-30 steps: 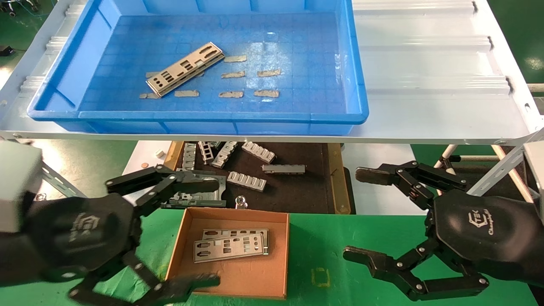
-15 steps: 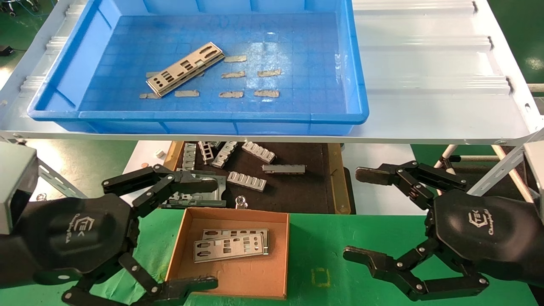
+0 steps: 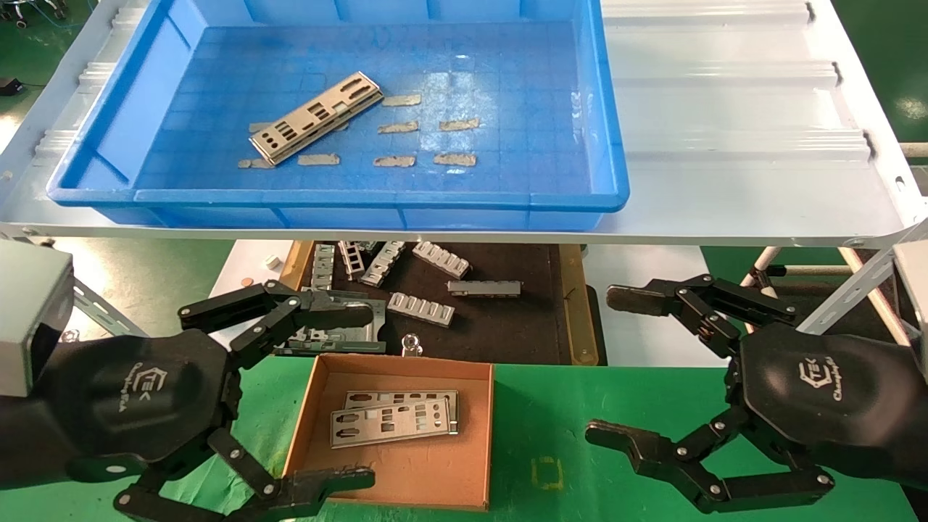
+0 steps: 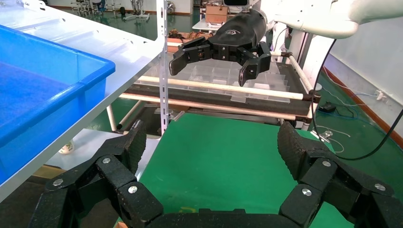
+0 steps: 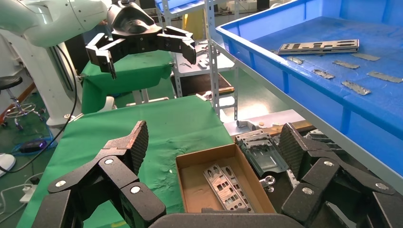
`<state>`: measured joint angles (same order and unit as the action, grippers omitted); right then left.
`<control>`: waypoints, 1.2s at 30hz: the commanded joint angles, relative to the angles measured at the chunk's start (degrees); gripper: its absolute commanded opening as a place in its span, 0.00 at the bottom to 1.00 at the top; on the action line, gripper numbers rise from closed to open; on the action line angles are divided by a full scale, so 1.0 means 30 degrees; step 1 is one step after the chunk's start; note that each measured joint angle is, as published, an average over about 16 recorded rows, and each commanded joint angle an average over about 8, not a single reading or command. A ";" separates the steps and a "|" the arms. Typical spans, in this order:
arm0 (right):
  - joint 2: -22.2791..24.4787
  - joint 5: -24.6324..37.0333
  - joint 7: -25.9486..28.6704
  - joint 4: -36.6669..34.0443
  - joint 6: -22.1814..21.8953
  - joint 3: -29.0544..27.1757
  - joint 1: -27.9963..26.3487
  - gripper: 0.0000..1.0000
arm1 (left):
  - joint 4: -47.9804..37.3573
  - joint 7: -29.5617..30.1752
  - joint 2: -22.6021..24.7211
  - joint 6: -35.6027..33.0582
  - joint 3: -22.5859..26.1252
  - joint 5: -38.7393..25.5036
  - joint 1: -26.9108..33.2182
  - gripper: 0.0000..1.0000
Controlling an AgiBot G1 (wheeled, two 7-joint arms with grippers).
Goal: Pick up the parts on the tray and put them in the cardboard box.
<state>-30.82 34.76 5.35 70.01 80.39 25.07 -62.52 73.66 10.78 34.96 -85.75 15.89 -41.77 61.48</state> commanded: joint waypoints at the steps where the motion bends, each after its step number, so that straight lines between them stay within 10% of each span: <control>1: 0.0000 0.0000 0.0000 0.0000 0.0000 0.0000 0.0000 1.00 | -0.0012 -0.0006 0.0005 0.0008 0.0014 -0.0010 0.0009 1.00; 36: 0.0000 0.0000 0.0000 0.0000 0.0000 0.0000 0.0000 1.00 | -0.0063 -0.0037 0.0033 0.0042 0.0077 -0.0051 0.0044 1.00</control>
<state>-30.82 34.76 5.35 70.01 80.39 25.07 -62.52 73.47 10.68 35.06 -85.63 16.12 -41.92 61.61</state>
